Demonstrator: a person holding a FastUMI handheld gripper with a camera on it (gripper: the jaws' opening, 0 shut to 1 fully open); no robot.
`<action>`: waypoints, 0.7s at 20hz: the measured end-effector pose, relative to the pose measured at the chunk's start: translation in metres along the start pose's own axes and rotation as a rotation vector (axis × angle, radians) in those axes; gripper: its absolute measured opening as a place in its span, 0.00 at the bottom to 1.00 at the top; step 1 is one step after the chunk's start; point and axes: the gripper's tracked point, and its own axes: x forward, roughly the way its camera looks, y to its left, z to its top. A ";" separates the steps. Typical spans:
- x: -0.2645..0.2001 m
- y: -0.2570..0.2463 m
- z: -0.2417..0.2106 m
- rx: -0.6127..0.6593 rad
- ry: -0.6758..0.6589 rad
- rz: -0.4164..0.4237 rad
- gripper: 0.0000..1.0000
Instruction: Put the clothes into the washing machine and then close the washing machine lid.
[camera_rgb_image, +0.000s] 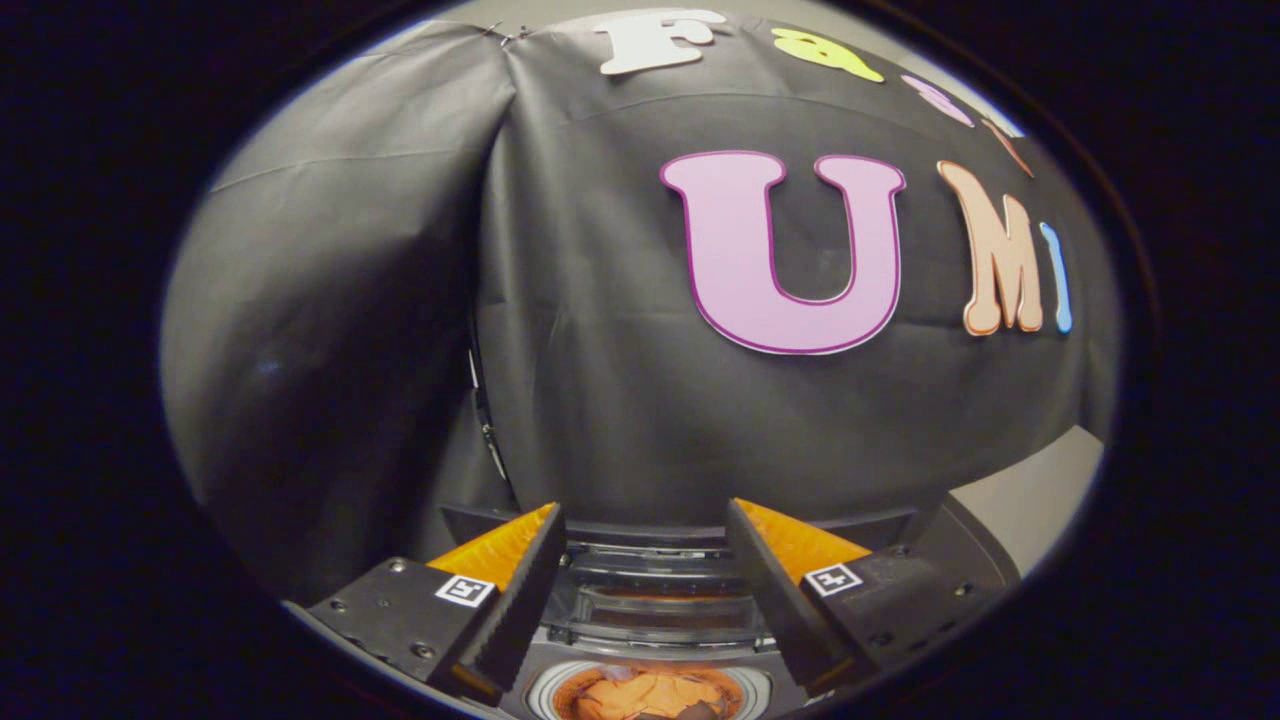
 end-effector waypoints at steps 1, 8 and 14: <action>0.005 -0.001 0.001 -0.002 -0.007 -0.010 0.97; 0.047 -0.004 -0.016 0.002 0.035 -0.042 0.97; 0.079 -0.017 -0.023 0.057 0.071 -0.096 0.97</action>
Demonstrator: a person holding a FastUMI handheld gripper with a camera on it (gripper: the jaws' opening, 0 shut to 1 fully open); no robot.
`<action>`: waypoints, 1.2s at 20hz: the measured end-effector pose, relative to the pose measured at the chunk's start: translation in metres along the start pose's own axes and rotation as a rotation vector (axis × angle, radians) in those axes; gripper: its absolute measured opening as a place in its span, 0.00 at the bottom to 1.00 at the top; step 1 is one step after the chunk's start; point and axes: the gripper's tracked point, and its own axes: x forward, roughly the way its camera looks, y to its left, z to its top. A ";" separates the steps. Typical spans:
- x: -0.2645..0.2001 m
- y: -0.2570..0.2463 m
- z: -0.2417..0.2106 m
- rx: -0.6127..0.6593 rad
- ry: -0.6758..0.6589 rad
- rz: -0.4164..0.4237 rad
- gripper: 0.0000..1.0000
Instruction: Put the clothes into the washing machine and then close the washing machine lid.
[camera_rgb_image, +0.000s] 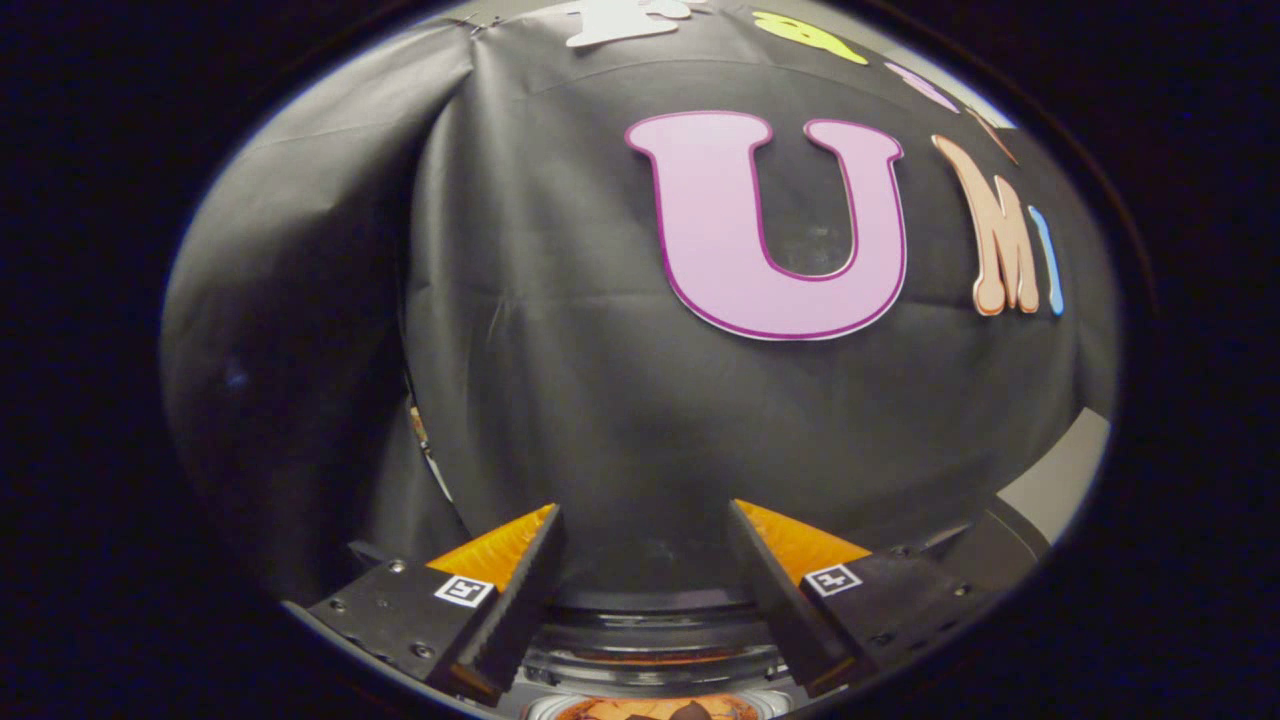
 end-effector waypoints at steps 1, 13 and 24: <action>0.001 -0.001 0.004 -0.051 -0.009 -0.013 0.97; 0.003 -0.001 -0.002 -0.059 0.073 0.025 0.99; 0.007 -0.002 -0.002 -0.056 0.050 0.063 0.99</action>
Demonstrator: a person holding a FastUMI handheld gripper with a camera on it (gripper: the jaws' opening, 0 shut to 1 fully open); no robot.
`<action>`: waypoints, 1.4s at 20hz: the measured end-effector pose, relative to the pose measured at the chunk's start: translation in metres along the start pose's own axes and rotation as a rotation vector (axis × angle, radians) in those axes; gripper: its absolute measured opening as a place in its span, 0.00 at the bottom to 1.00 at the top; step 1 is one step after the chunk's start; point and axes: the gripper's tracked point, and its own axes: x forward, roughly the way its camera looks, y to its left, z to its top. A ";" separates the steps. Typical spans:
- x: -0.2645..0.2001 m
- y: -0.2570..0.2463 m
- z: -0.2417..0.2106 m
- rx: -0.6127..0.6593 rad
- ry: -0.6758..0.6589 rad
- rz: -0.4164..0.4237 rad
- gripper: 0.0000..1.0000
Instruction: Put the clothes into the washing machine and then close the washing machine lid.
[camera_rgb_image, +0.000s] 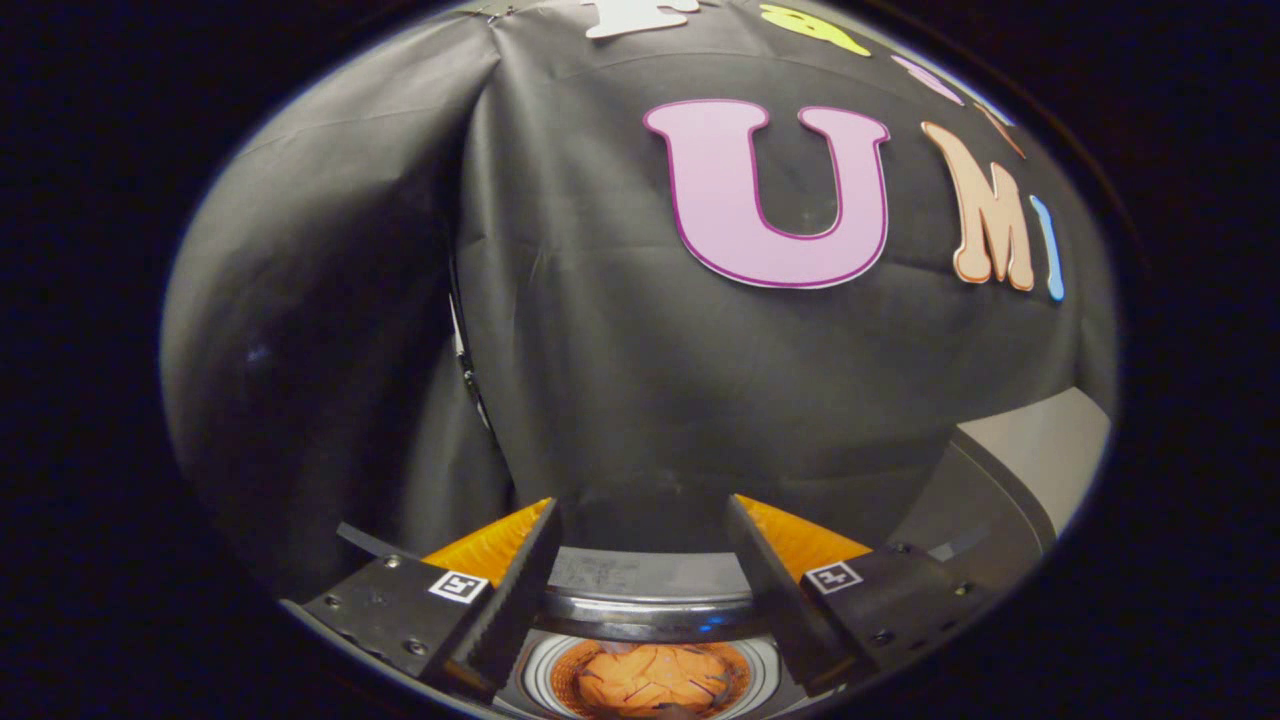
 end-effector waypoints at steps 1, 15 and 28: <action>0.000 0.000 -0.001 0.003 -0.001 0.002 0.99; -0.001 -0.003 0.005 0.050 -0.004 0.026 0.97; -0.033 -0.003 0.011 -0.132 -0.105 0.075 0.96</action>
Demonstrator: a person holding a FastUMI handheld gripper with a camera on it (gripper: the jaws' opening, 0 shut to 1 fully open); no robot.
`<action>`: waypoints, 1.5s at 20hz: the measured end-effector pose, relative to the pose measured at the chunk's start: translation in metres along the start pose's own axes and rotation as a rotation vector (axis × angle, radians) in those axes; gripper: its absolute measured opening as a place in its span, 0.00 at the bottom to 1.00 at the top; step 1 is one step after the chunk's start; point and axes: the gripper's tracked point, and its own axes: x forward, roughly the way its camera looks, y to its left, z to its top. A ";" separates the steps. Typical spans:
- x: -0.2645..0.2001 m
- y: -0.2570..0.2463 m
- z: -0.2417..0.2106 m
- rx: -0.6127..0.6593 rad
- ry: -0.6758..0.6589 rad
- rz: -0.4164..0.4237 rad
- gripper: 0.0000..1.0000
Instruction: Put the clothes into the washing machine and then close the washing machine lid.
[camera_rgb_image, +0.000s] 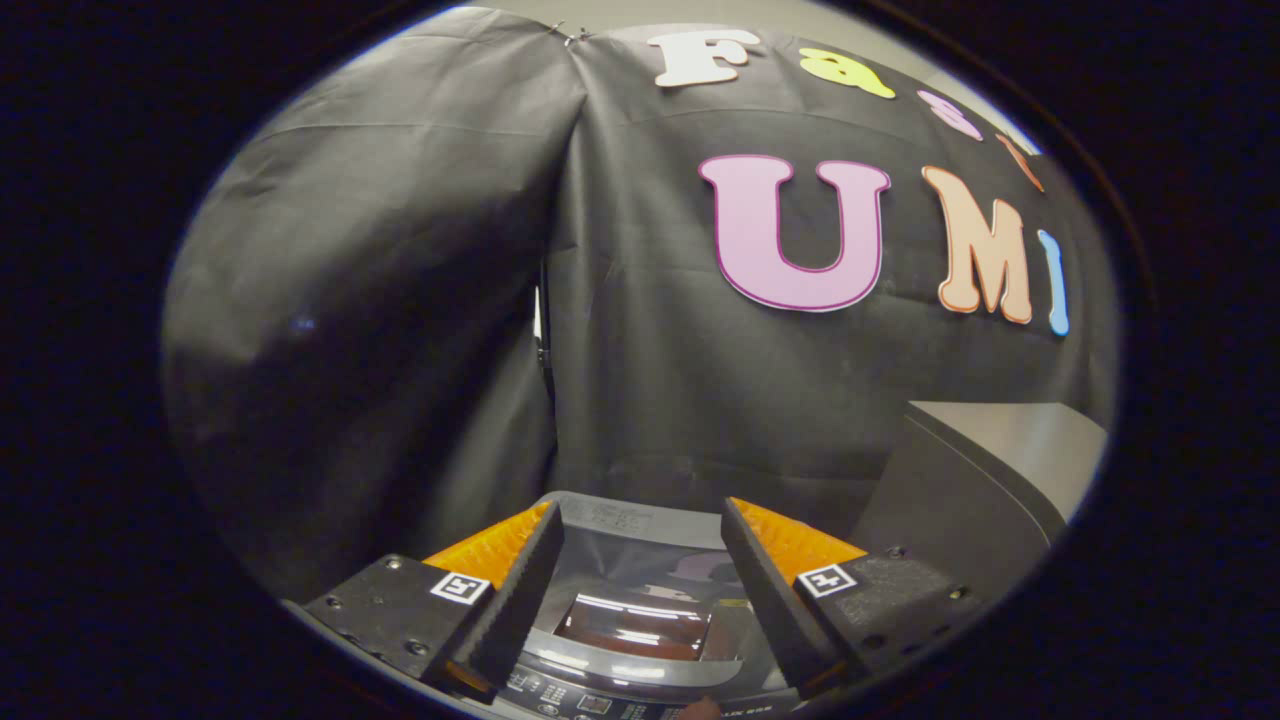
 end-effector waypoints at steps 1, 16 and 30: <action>-0.006 0.000 -0.001 -0.009 -0.006 -0.003 0.97; -0.108 0.003 -0.012 -0.010 -0.101 0.042 0.97; -0.204 -0.024 -0.048 0.099 -0.161 -0.016 0.97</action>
